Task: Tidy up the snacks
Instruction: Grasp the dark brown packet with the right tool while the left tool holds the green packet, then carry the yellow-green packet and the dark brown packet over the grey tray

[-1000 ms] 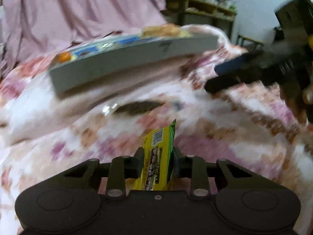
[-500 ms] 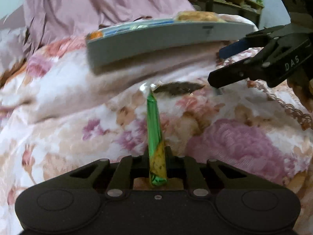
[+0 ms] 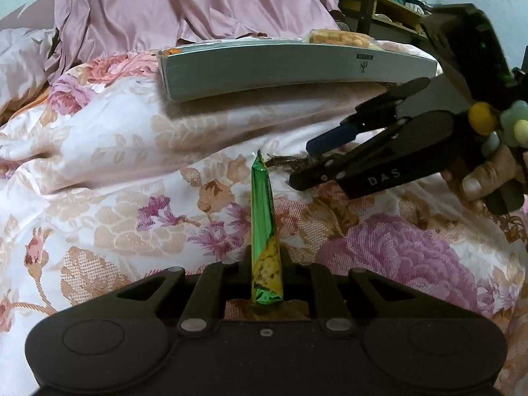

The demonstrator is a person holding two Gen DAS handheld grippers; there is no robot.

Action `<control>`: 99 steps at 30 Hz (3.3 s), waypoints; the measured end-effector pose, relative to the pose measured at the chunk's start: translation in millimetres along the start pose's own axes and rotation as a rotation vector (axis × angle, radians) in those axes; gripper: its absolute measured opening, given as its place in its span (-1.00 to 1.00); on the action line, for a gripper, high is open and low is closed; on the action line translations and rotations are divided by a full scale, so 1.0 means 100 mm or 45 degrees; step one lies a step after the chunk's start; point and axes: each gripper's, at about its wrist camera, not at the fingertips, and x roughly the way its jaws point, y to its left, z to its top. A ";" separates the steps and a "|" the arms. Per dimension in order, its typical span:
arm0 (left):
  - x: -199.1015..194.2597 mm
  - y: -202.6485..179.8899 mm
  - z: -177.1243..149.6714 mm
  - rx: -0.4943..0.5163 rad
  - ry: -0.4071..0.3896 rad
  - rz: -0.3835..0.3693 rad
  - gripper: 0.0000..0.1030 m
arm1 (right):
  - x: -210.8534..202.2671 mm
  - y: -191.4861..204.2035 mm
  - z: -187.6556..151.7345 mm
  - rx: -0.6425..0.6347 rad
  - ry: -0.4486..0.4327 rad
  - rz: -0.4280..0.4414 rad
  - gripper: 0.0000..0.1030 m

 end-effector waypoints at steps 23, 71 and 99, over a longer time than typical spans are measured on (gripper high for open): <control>0.00 -0.04 0.00 -0.014 -0.013 0.025 -0.74 | -0.19 0.11 -0.06 0.111 -0.020 -0.035 -0.66; -0.44 -0.38 0.20 -0.091 -0.193 0.030 -0.75 | -1.59 0.16 -0.42 0.457 -0.338 0.041 -0.06; -0.83 -0.66 1.20 -0.002 -0.404 0.087 -0.75 | -2.16 -0.12 0.10 0.428 -0.580 -0.047 -0.04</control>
